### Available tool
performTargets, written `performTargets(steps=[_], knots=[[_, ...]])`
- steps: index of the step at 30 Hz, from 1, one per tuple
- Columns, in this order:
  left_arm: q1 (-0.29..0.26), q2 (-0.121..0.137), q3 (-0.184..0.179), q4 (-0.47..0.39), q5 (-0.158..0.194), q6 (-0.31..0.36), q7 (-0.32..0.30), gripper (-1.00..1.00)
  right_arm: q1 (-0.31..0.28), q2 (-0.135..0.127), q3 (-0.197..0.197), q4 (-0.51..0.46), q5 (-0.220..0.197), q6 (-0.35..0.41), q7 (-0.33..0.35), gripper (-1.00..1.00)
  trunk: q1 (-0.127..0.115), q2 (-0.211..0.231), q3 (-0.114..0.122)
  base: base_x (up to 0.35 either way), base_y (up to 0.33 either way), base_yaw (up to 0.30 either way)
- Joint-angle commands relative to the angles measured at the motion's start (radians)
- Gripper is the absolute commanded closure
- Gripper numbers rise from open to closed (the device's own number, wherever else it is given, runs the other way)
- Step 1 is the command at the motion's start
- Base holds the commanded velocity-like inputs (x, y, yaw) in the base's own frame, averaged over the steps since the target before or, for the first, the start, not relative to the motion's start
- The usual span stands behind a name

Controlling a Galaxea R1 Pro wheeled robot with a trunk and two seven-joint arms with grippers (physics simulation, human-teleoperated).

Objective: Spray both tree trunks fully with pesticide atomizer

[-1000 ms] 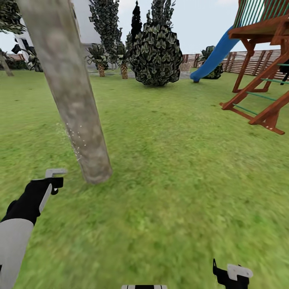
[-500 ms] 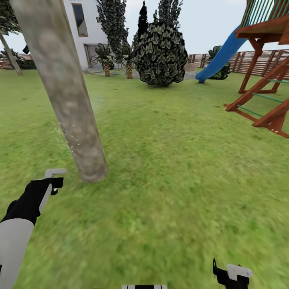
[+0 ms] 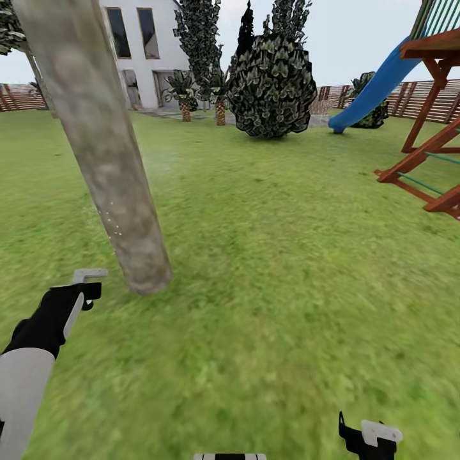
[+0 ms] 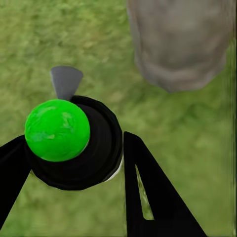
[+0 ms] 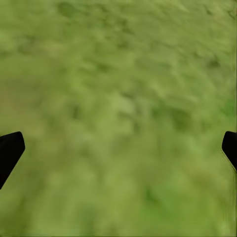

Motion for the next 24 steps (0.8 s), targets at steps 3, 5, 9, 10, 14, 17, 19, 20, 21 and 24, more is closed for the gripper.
performTargets(steps=[3,5,9,10,14,17,19,20,21,24], knots=[[0.0,-0.006,0.001,0.0,-0.004,0.0,0.0,1.0,0.0,-0.001,0.0,0.0,0.0,0.0,0.0,-1.0,0.0,0.0,0.0,0.121,-0.25,0.0],[0.0,-0.007,0.001,0.002,-0.005,0.0,0.0,1.0,0.0,0.0,0.0,0.0,0.0,0.0,0.0,-1.0,0.0,0.0,0.0,0.098,-0.261,0.0],[0.0,-0.007,0.001,0.023,-0.006,-0.001,0.0,1.0,0.0,0.0,0.0,0.0,0.0,0.0,0.0,-1.0,0.0,0.0,0.0,0.095,-0.262,0.13],[0.0,-0.007,0.001,0.031,-0.006,-0.001,0.0,1.0,0.0,0.0,0.0,0.0,0.0,0.0,0.0,-1.0,0.0,0.0,0.0,0.095,-0.262,0.262],[0.0,-0.007,0.002,0.038,-0.006,-0.001,0.0,1.0,0.0,0.0,0.0,0.0,0.0,0.0,0.0,-1.0,0.0,0.0,0.0,0.11,-0.26,0.274],[0.0,-0.007,0.001,0.041,-0.007,-0.001,0.0,1.0,0.0,0.0,0.0,0.0,0.0,0.0,0.0,-1.0,0.0,0.0,0.0,0.21,-0.217,0.278],[0.0,-0.007,0.001,0.048,-0.006,-0.001,0.0,1.0,0.0,0.0,0.0,0.0,-0.001,0.0,0.0,-1.0,0.0,0.0,0.0,0.233,-0.201,0.235],[0.0,-0.007,0.001,0.049,-0.006,-0.001,0.0,1.0,0.0,0.0,0.0,0.0,0.0,0.0,0.0,-1.0,0.0,0.0,0.0,0.238,-0.197,0.108],[0.0,-0.007,0.001,0.05,-0.006,-0.002,0.0,1.0,0.0,0.0,0.0,0.0,0.0,0.0,0.0,-1.0,0.0,0.0,0.0,0.239,-0.194,0.044],[0.0,-0.007,0.002,0.05,-0.006,-0.002,0.0,1.0,0.0,0.0,0.0,0.0,0.0,0.0,0.0,-1.0,0.0,0.0,0.0,0.24,-0.191,0.016]])
